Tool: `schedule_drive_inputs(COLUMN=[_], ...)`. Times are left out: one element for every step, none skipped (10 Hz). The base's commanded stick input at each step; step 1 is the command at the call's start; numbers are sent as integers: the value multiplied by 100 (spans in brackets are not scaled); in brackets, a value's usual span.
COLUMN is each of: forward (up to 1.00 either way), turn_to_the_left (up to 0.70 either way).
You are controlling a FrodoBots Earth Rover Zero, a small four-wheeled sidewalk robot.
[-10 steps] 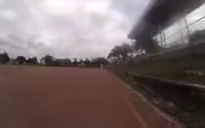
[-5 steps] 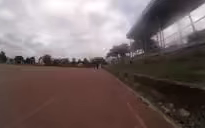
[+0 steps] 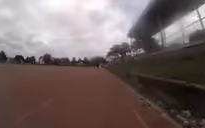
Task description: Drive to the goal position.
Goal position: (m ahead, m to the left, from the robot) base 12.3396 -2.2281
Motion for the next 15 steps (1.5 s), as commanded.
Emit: schedule_drive_inputs(forward=[70,70,70,70,70,70,70,70,70,70,70,70,70,70,70], turn_to_the_left=[0,0,0,0,-22,-22,-22,-22,-22,-14,-5,-2,0,0,0])
